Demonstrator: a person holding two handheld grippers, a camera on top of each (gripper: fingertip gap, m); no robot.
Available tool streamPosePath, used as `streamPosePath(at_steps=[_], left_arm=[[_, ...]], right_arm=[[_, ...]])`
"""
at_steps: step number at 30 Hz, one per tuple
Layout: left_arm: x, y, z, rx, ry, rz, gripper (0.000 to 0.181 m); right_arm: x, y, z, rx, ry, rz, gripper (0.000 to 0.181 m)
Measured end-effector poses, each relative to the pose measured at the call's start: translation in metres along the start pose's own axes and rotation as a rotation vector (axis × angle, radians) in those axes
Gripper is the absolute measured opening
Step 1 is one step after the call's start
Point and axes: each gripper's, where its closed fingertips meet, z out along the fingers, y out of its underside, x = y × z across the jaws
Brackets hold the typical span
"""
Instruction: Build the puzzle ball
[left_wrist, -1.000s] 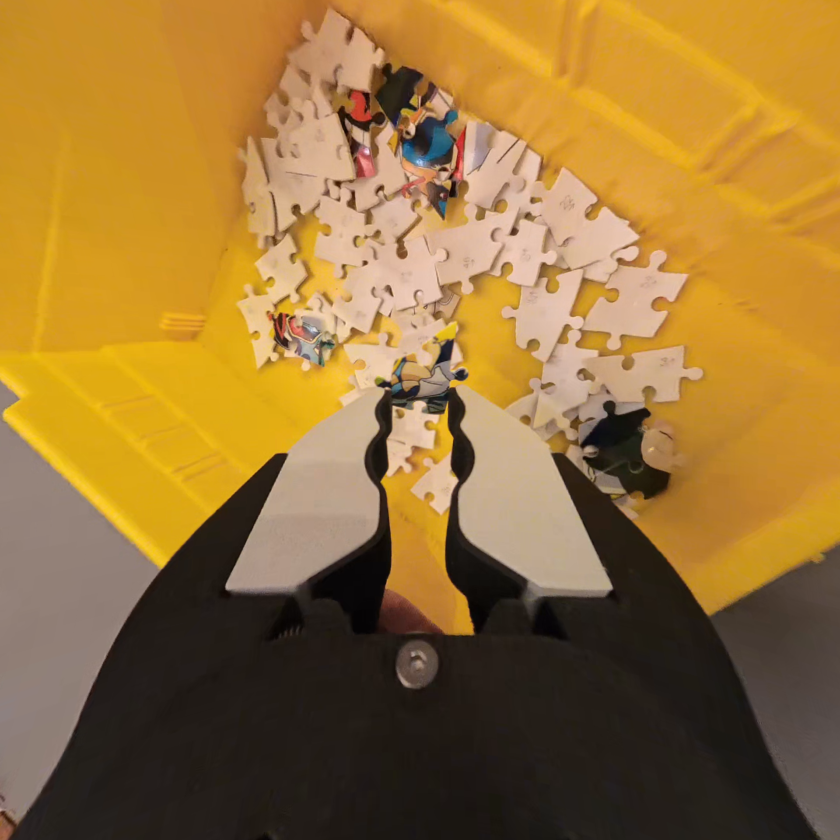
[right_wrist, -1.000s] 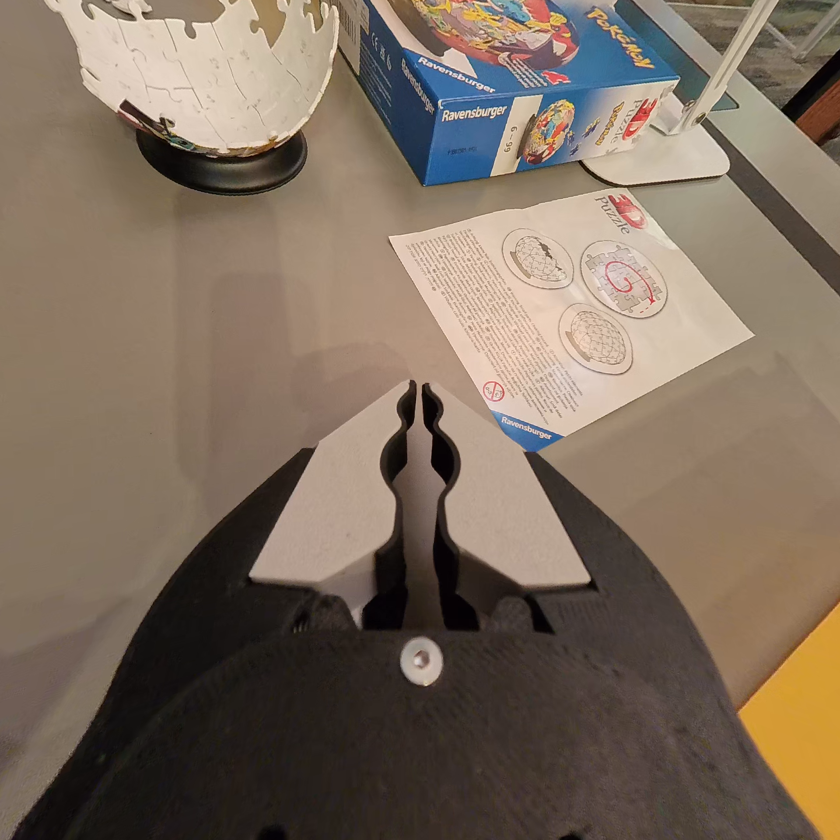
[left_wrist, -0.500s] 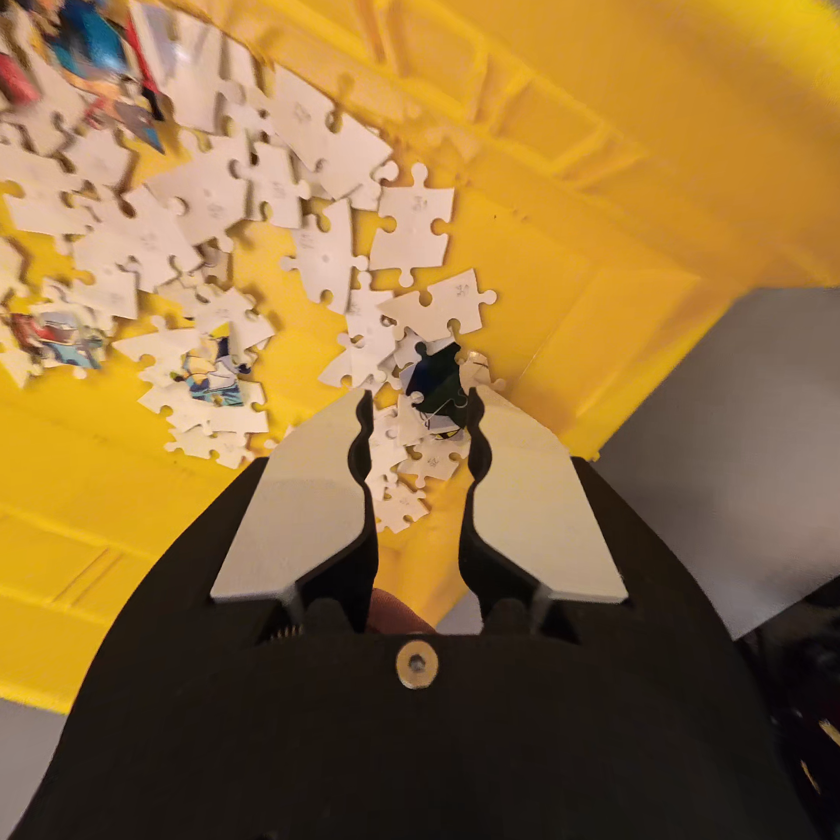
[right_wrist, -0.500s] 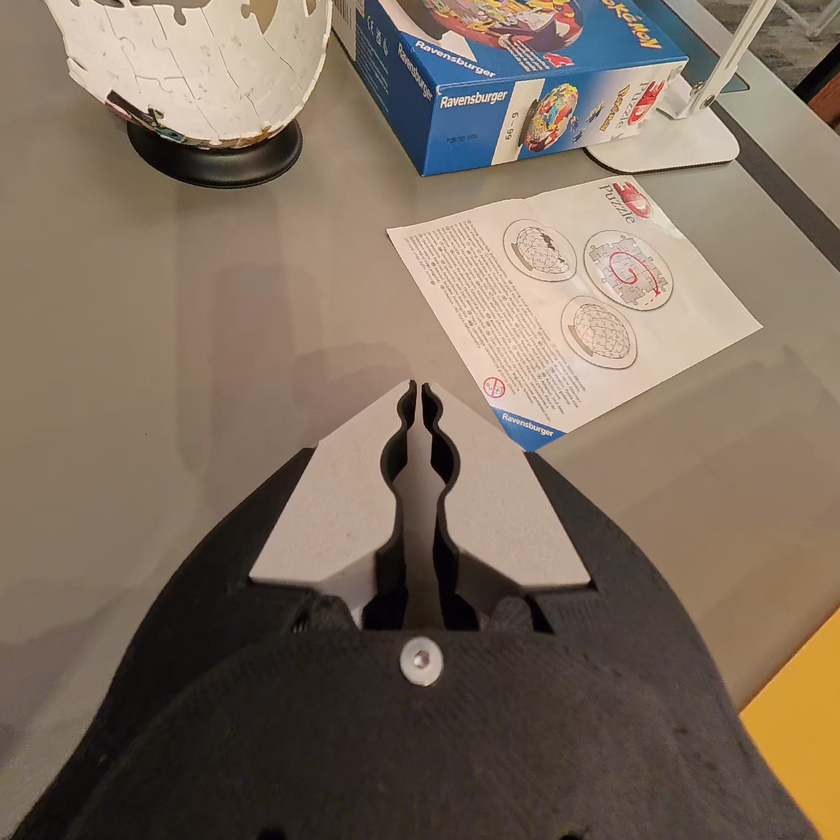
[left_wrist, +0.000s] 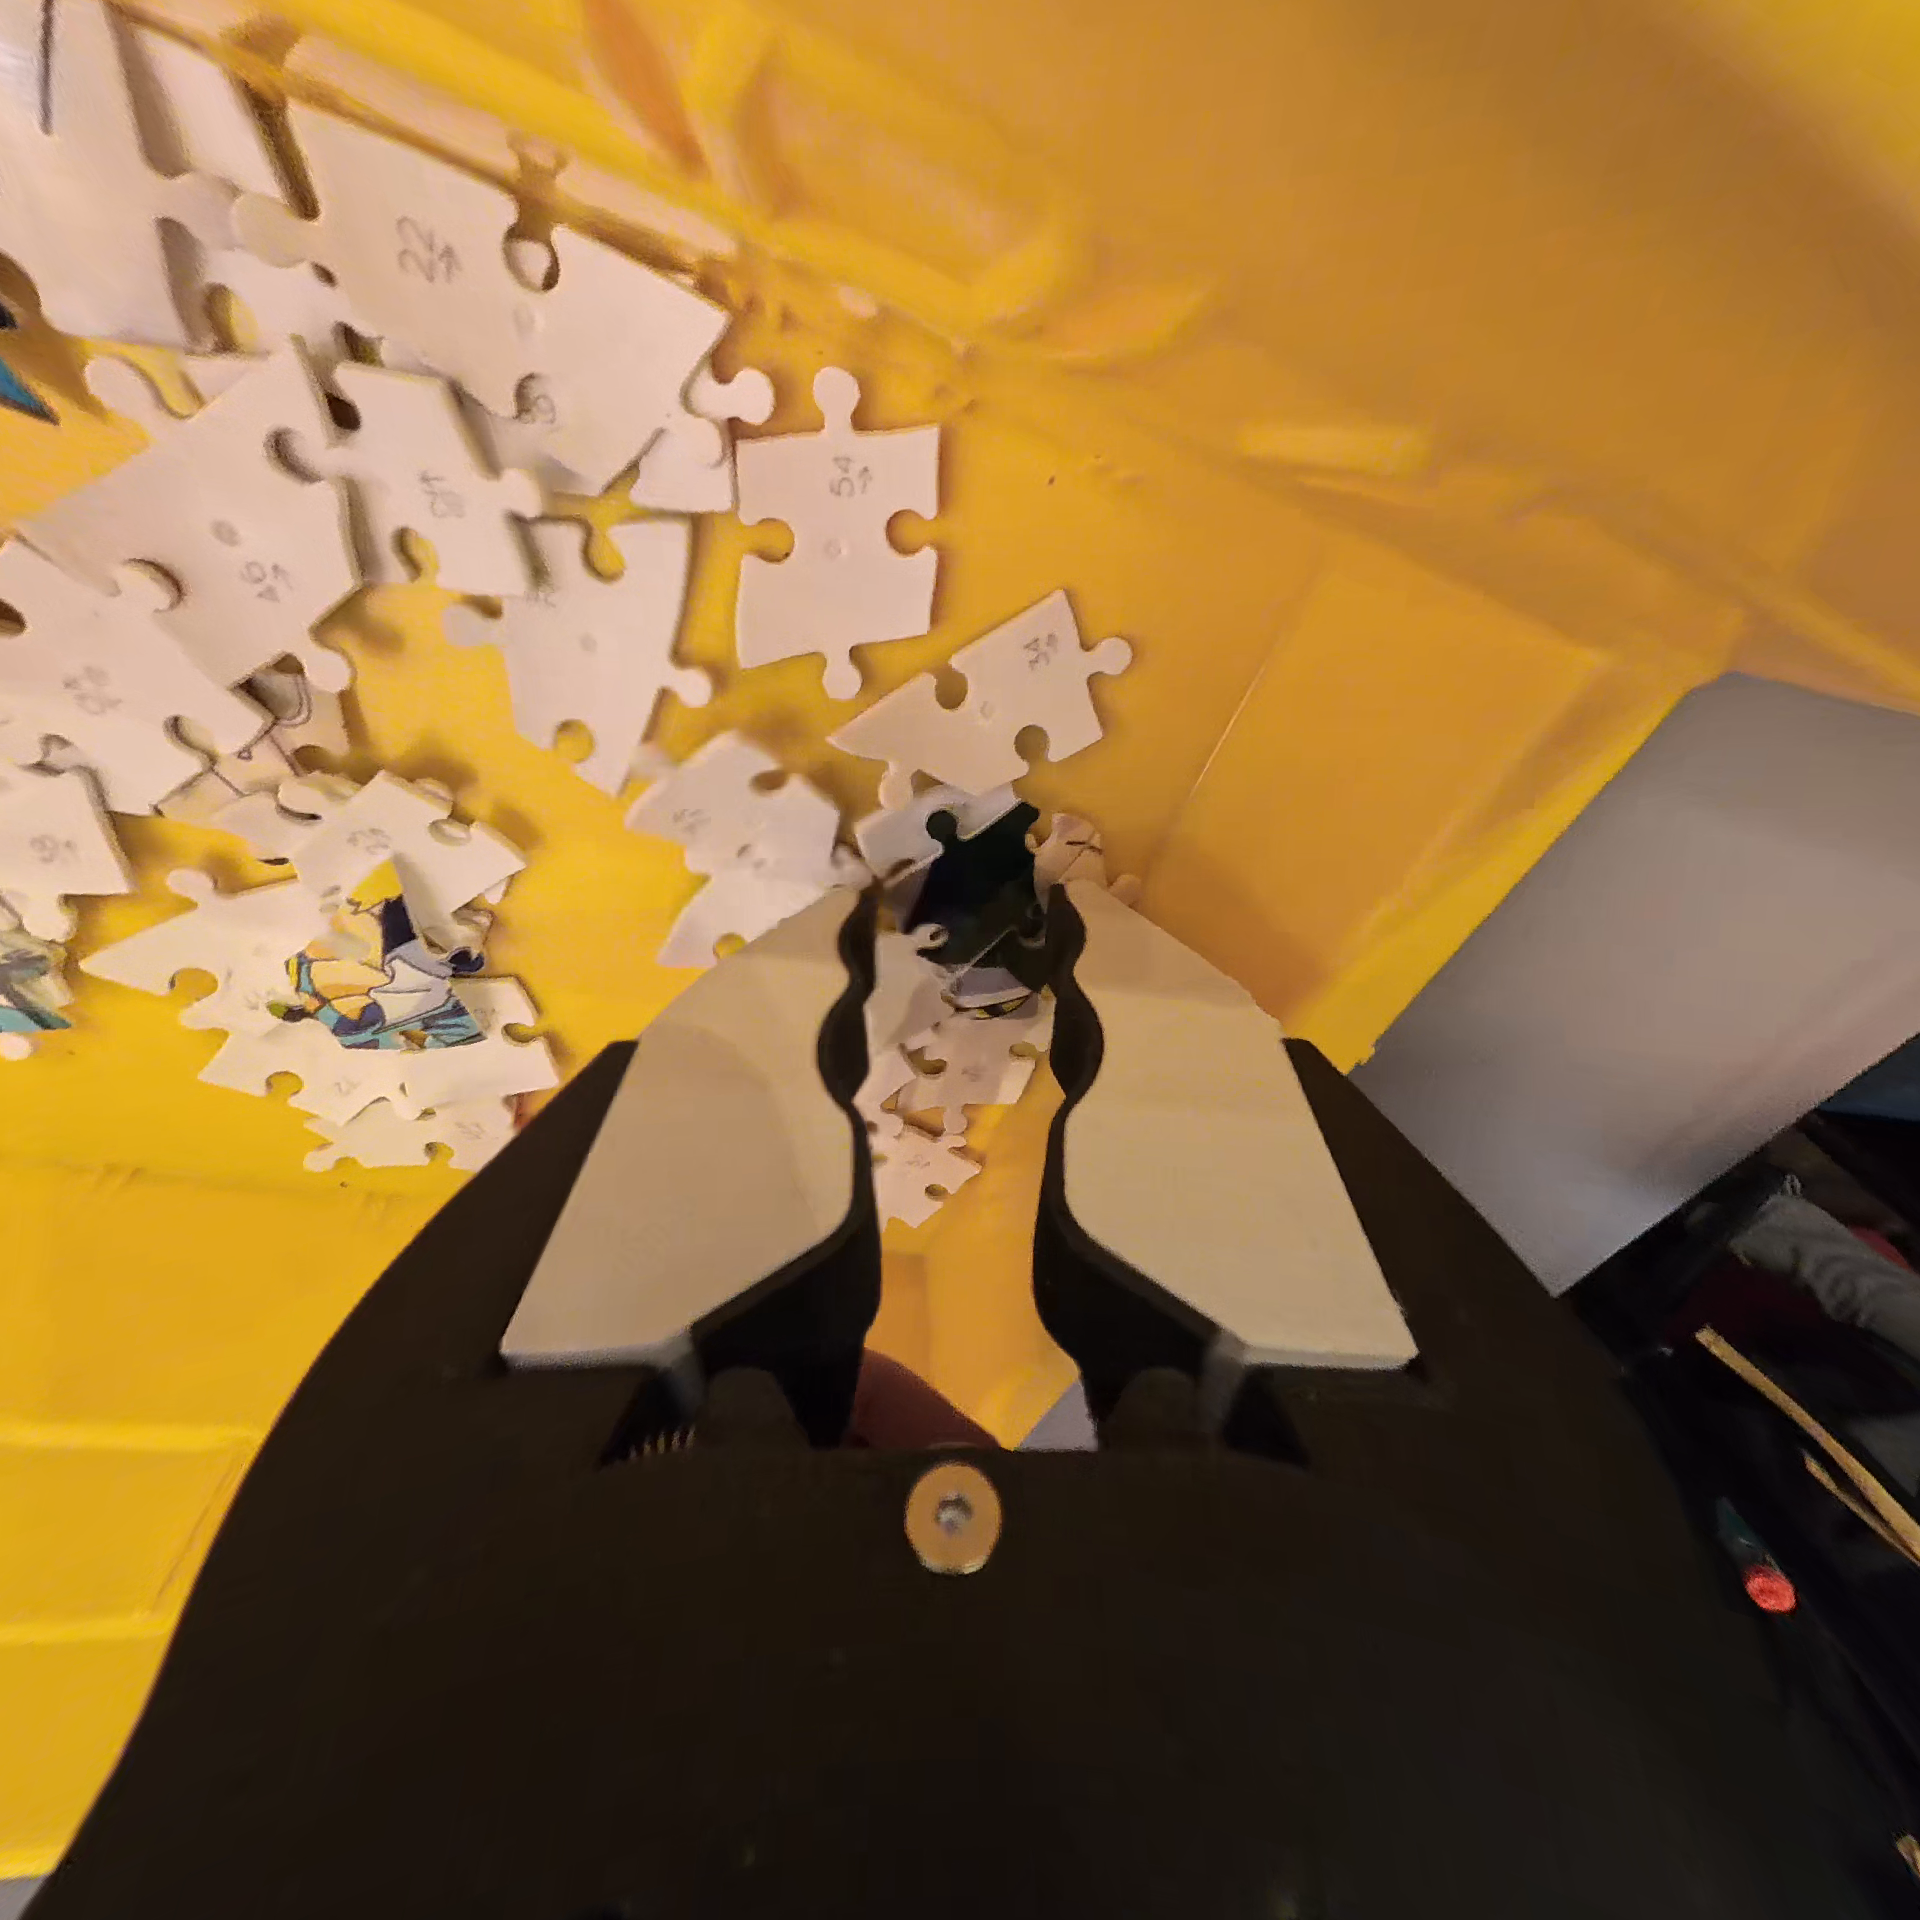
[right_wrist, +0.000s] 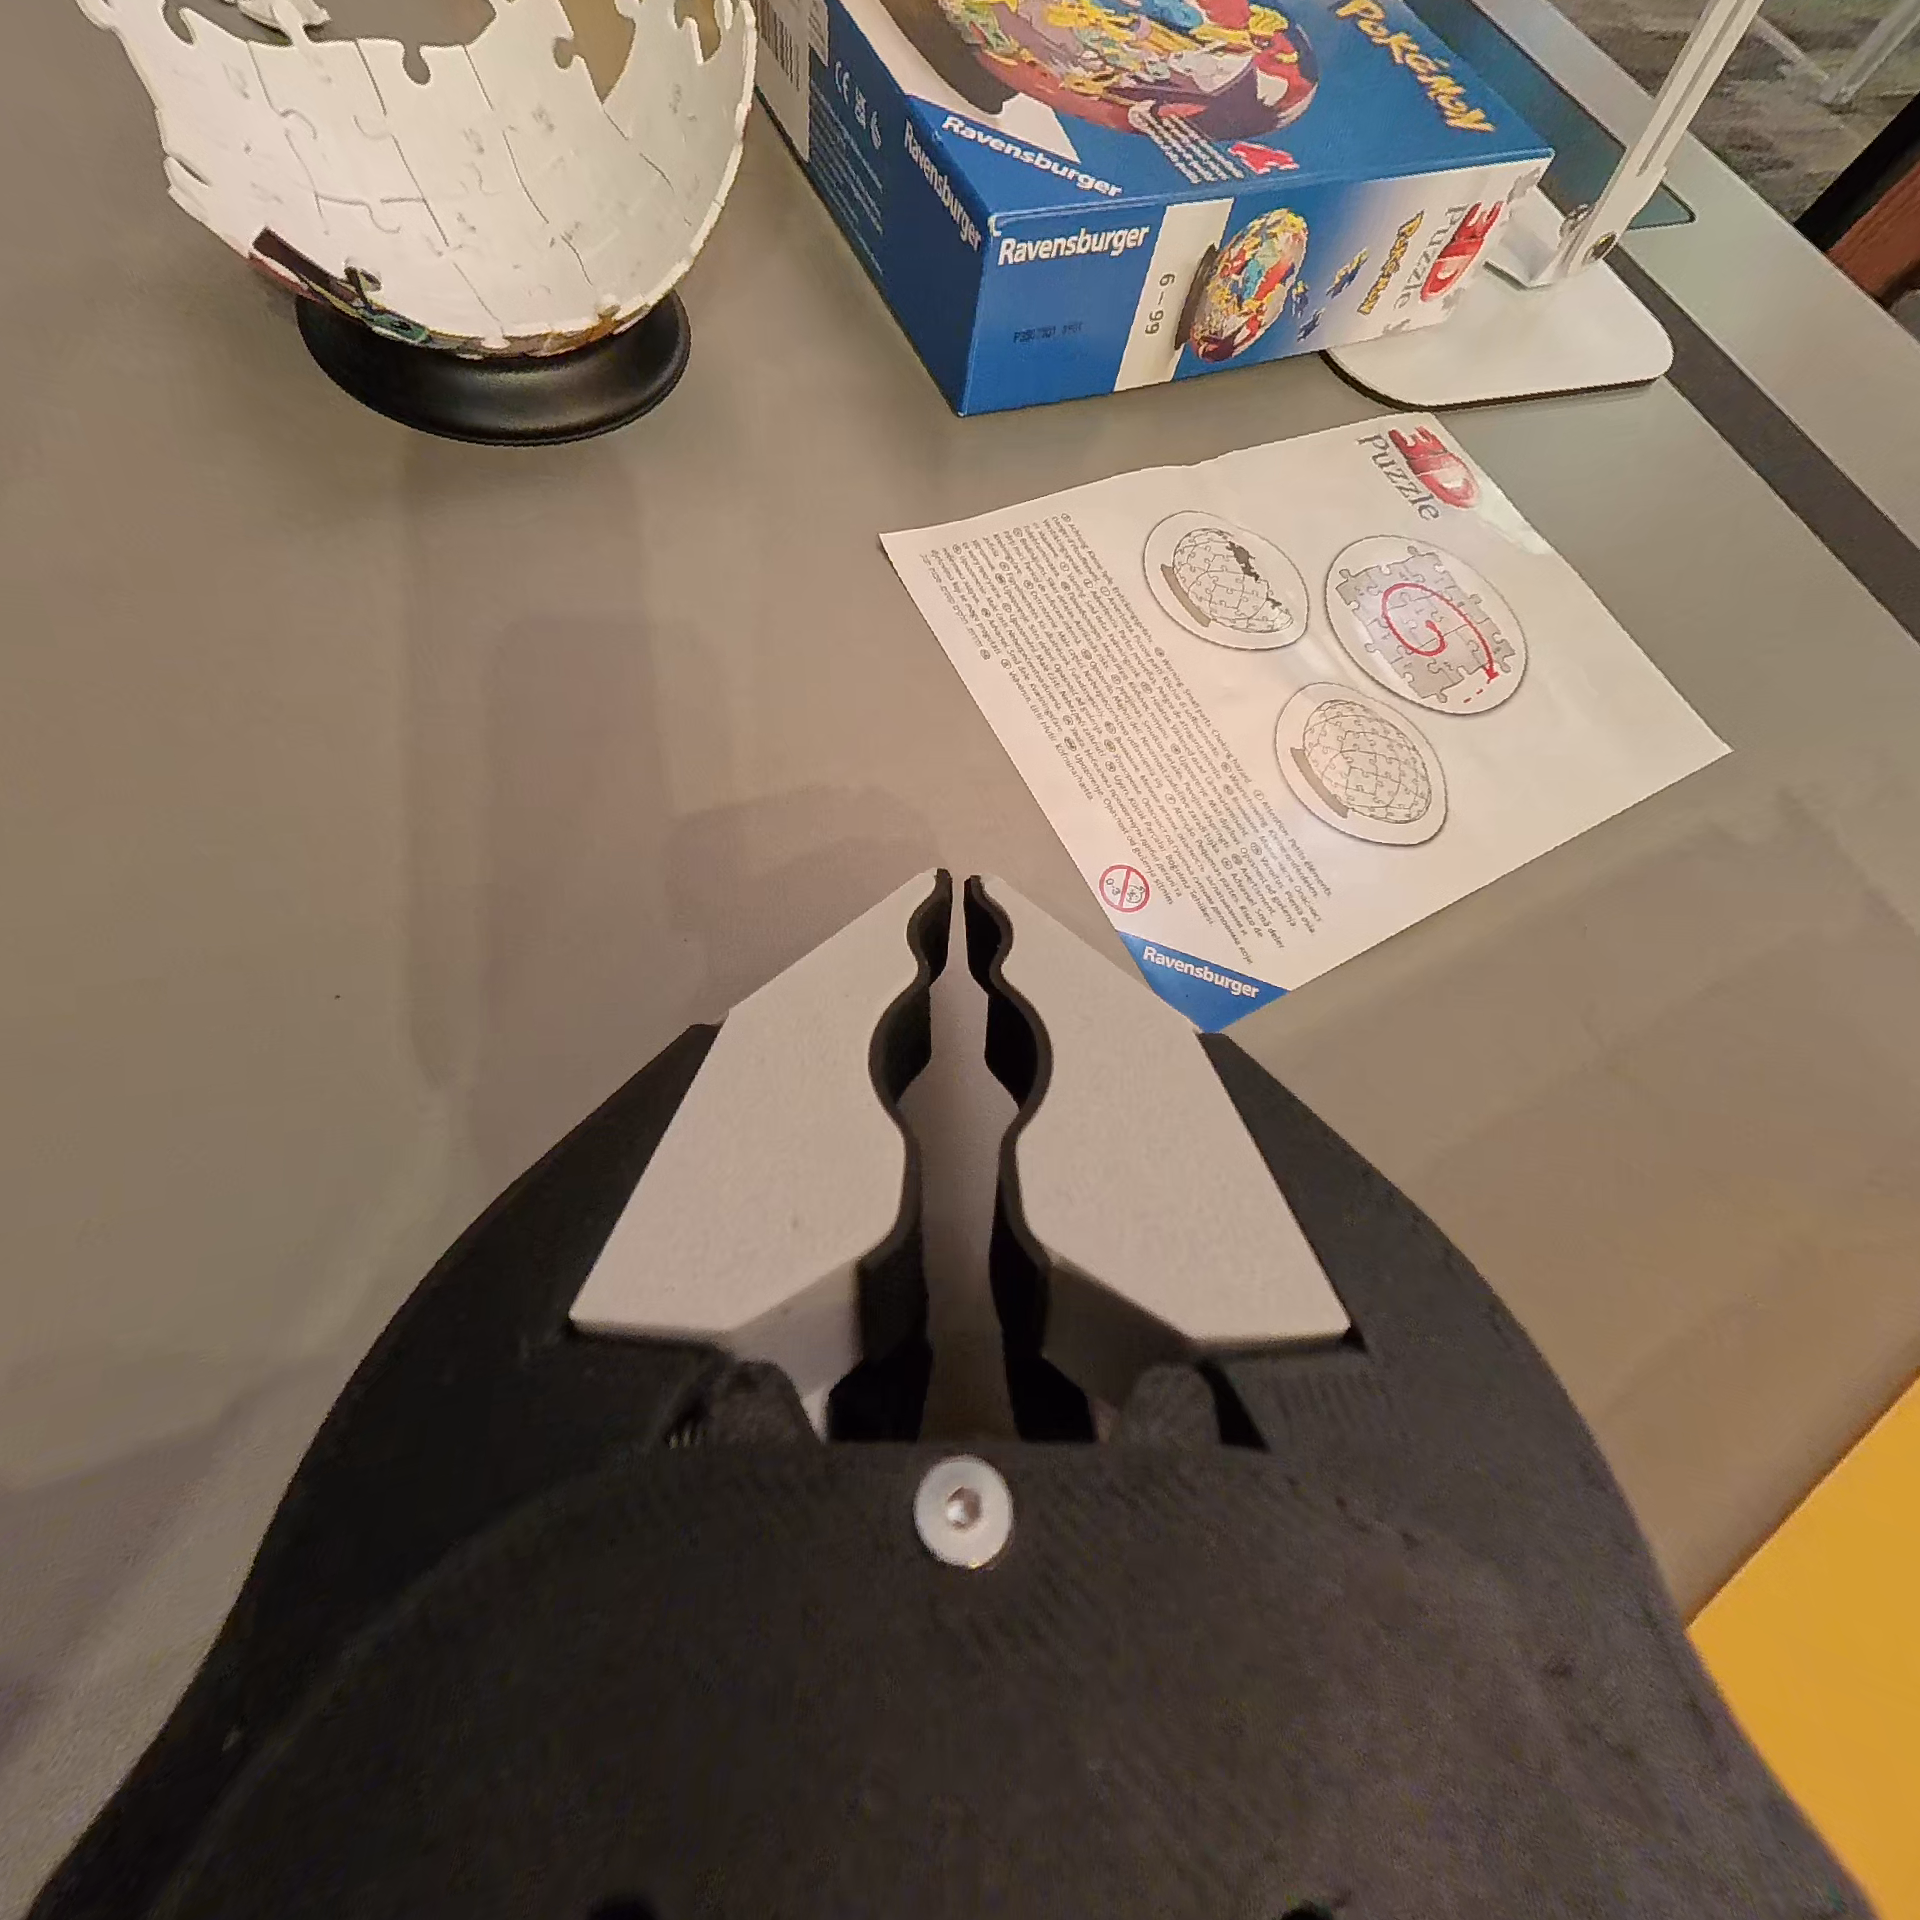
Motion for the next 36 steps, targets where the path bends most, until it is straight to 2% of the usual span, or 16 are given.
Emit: streamPosePath(at_steps=[5,9,16,21,23,26,29,31,36], left_arm=[[-0.005,0.001,-0.003,0.003,-0.045,0.001,0.022],[-0.015,0.000,-0.016,0.056,-0.105,-0.017,0.007],[-0.024,0.001,-0.032,0.106,-0.197,-0.003,0.002],[-0.042,-0.001,-0.038,0.116,-0.435,0.072,0.002],[-0.034,-0.001,-0.029,0.092,-0.441,0.146,0.004],[-0.021,0.002,-0.019,0.105,-0.334,0.136,0.029],[-0.023,-0.003,-0.036,0.245,-0.254,0.027,0.030],[-0.035,-0.002,-0.052,0.319,-0.268,-0.040,0.028],[-0.041,0.012,-0.054,0.302,-0.268,-0.055,0.027]], right_arm=[[0.000,-0.001,-0.001,0.004,0.000,0.000,0.001],[0.000,-0.001,-0.001,0.005,-0.001,0.001,0.001],[0.000,-0.001,-0.001,0.005,0.000,0.002,0.001],[0.000,-0.001,0.000,0.004,-0.002,0.004,0.001],[0.000,-0.001,0.000,0.004,-0.002,0.005,0.001],[0.000,0.000,0.000,0.003,-0.001,0.002,0.001],[0.000,-0.001,0.000,0.005,-0.001,0.003,0.001],[0.000,-0.001,0.000,0.005,-0.003,0.007,0.001],[0.001,-0.001,0.000,0.006,-0.006,0.015,0.001]])
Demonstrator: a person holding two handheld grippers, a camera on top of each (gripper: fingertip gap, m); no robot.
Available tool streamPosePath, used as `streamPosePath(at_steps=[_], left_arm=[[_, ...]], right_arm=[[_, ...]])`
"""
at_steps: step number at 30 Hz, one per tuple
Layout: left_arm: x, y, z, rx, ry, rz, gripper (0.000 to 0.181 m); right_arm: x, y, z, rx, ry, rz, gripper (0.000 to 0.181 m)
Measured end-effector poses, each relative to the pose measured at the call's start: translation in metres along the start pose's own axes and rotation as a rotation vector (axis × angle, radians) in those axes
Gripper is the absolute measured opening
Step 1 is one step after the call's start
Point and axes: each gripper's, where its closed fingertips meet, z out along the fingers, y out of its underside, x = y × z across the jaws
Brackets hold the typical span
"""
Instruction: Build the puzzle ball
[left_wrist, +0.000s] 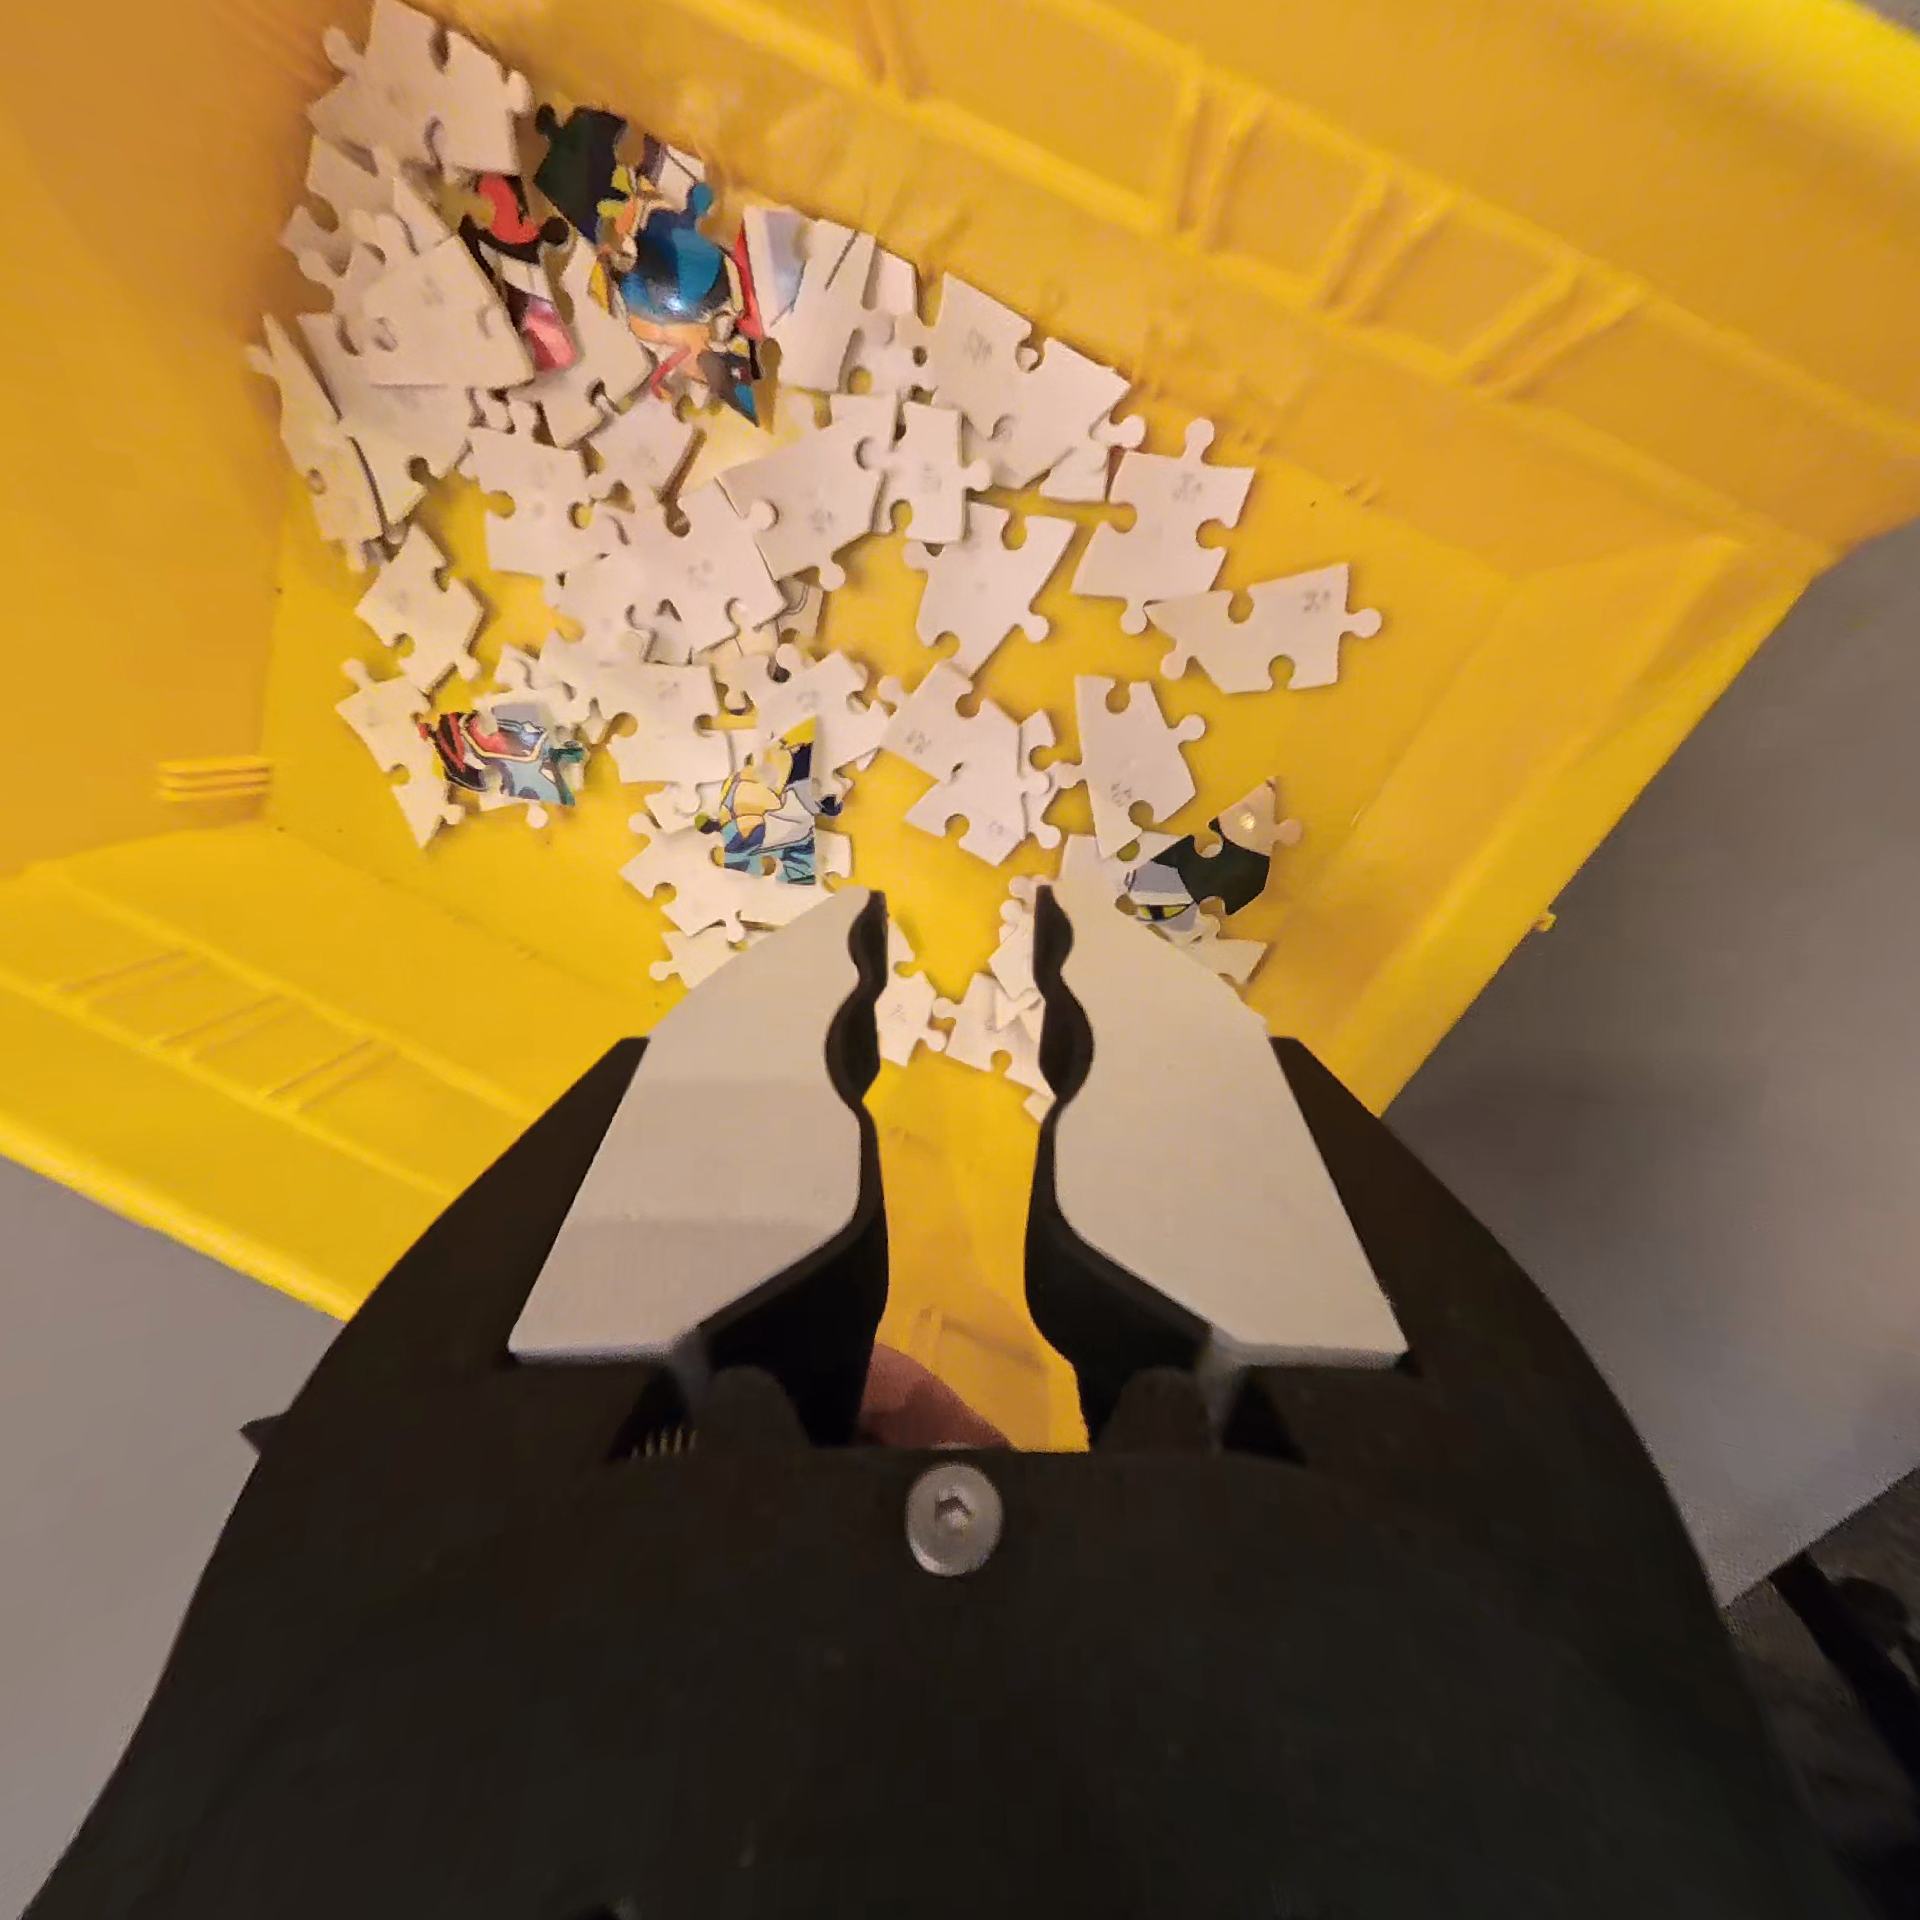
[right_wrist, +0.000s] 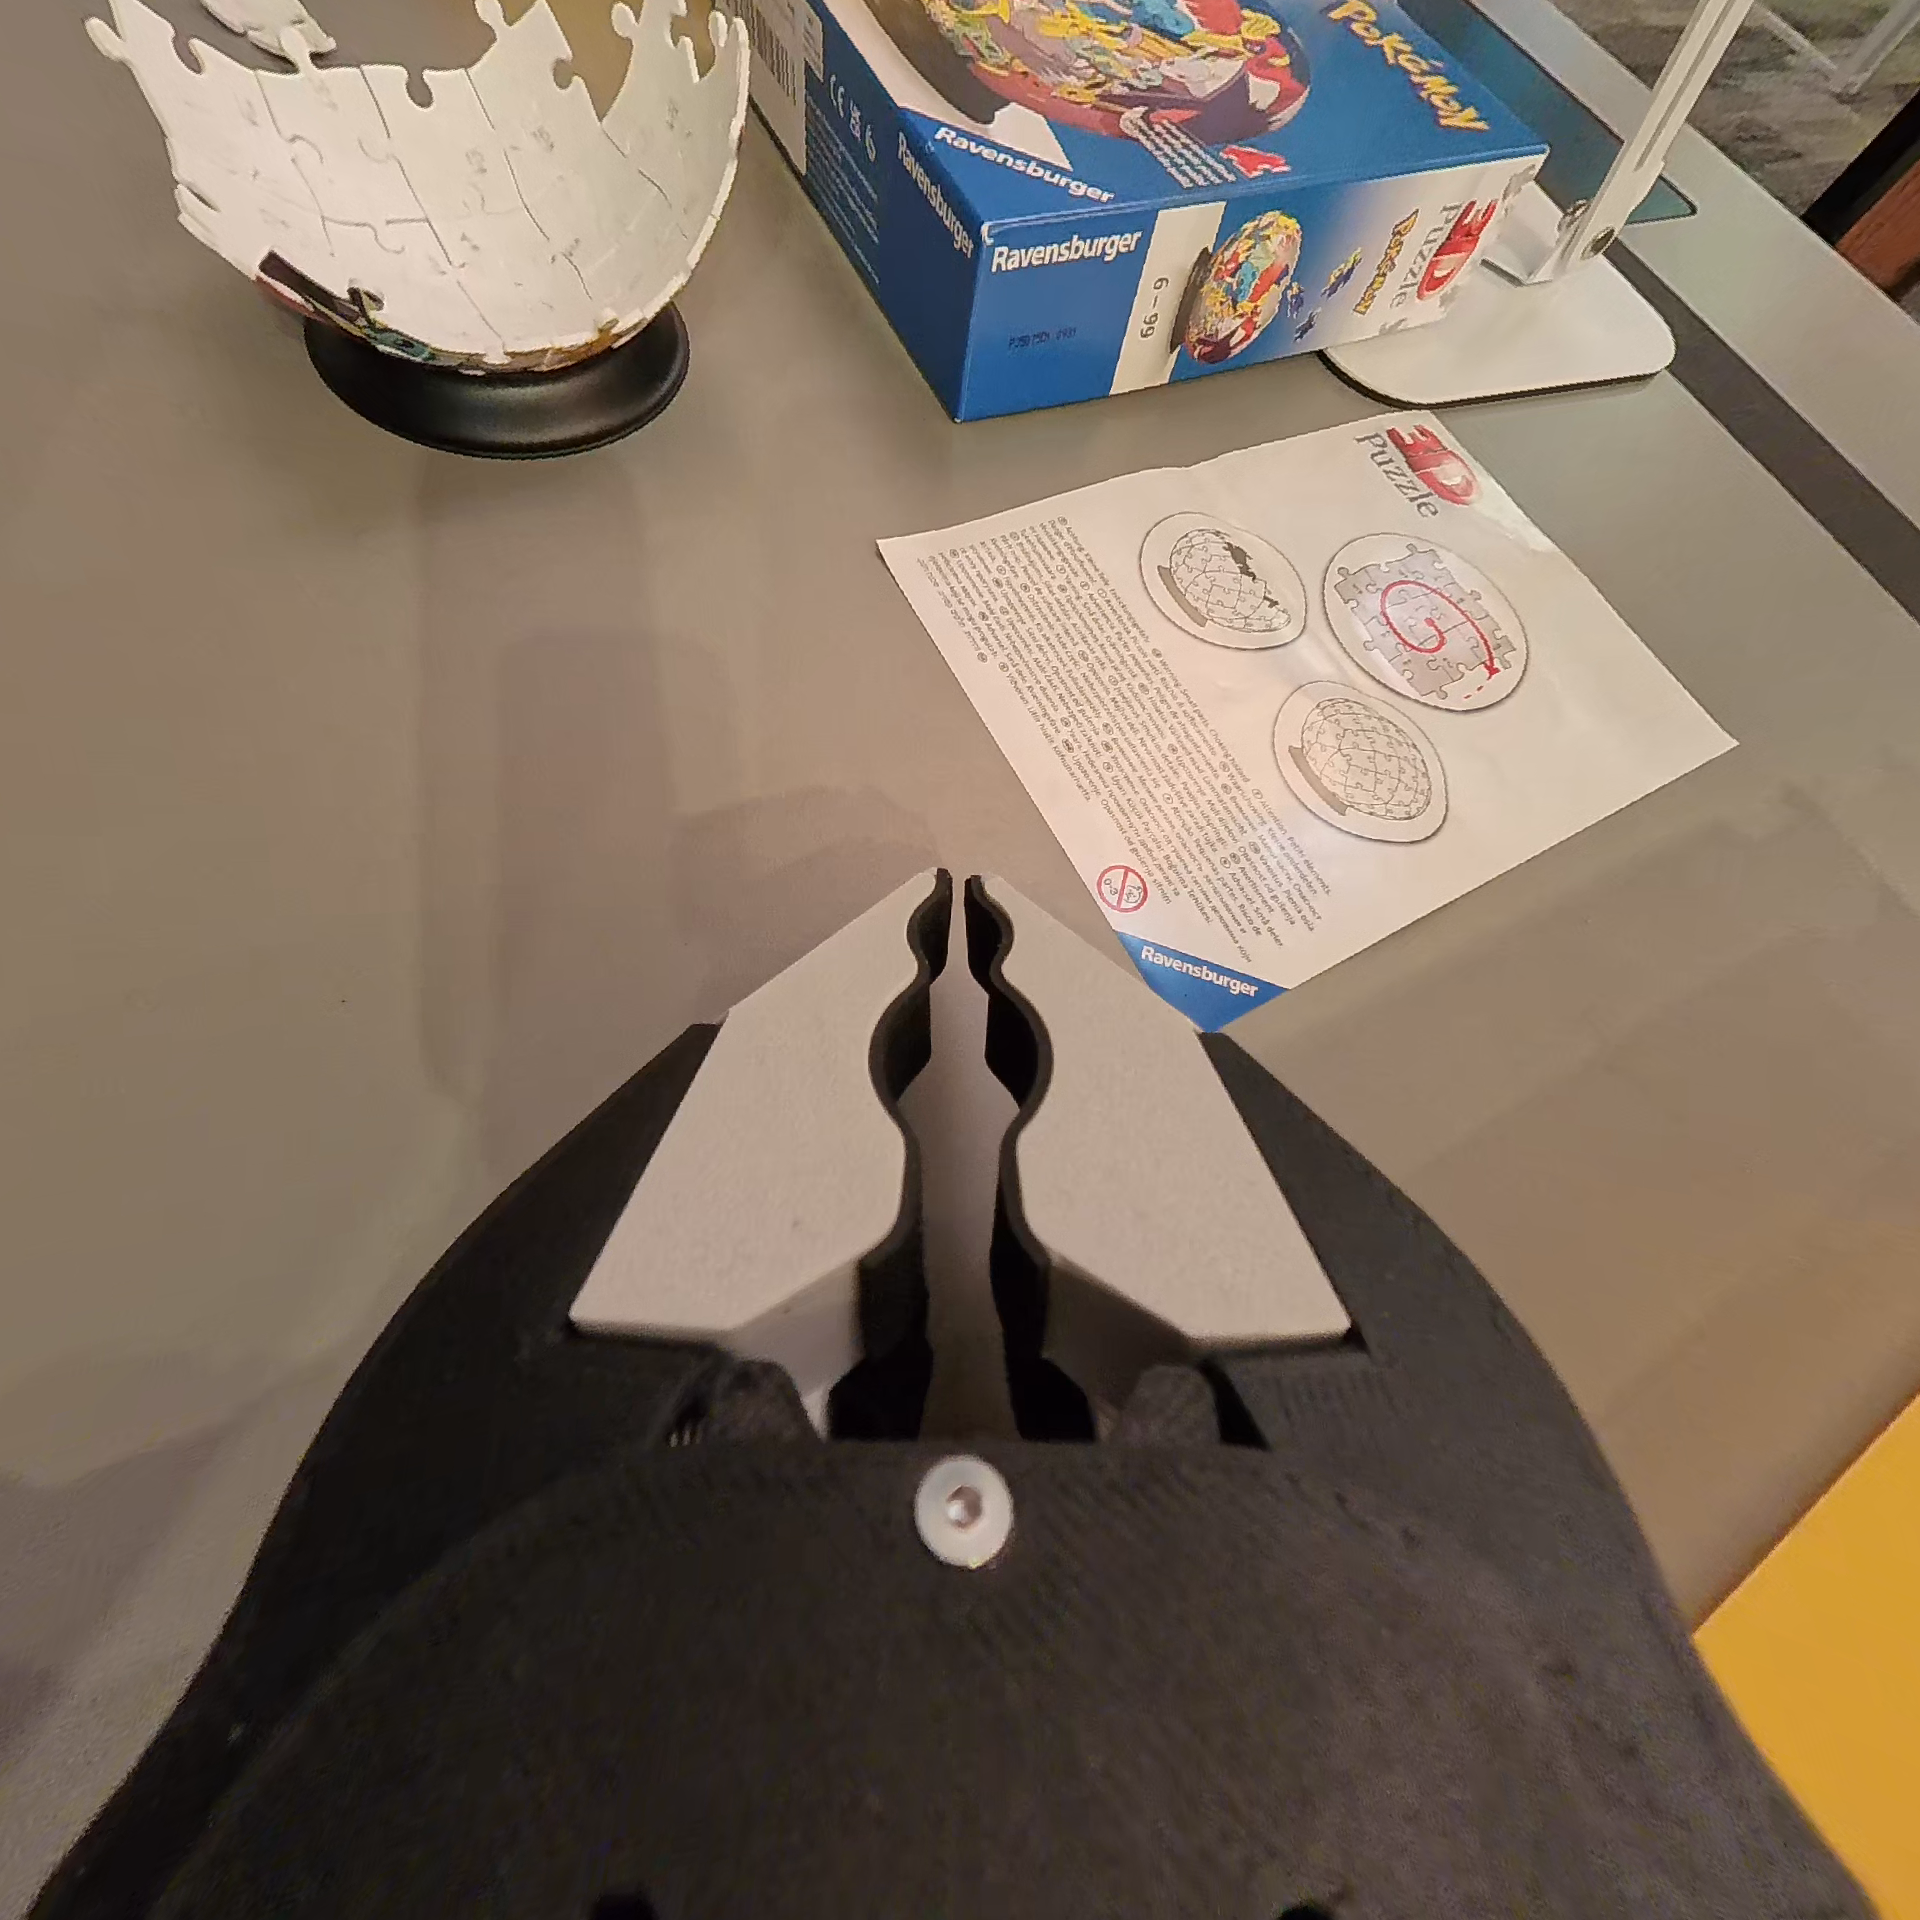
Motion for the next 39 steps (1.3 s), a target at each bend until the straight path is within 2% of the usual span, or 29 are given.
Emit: streamPosePath(at_steps=[5,15,19,22,26,30,33,39], left_arm=[[0.008,0.000,0.011,-0.014,0.020,0.042,0.026],[-0.003,0.006,0.029,-0.073,-0.005,0.045,0.029],[-0.003,-0.007,0.033,-0.043,0.004,0.067,0.030],[-0.002,-0.010,0.042,-0.084,0.012,0.119,0.032],[0.000,-0.009,0.050,-0.141,0.039,0.143,0.045],[0.005,-0.010,0.053,-0.133,0.069,0.127,0.033],[0.006,-0.008,0.054,-0.137,0.053,0.143,0.015],[0.000,-0.012,0.046,-0.097,0.027,0.115,0.002]], right_arm=[[0.000,0.000,0.000,-0.003,0.001,0.000,0.001],[0.000,0.001,0.001,-0.007,-0.007,0.011,0.001],[0.000,0.001,0.001,-0.007,-0.008,0.014,0.001],[0.001,0.001,0.001,-0.007,-0.009,0.016,0.001],[0.001,0.001,0.001,-0.005,-0.008,0.018,0.001],[0.001,0.000,0.000,-0.002,-0.013,0.024,0.001],[0.001,0.000,0.000,-0.001,-0.014,0.025,0.001],[0.001,0.000,0.000,-0.002,-0.013,0.024,0.001]])
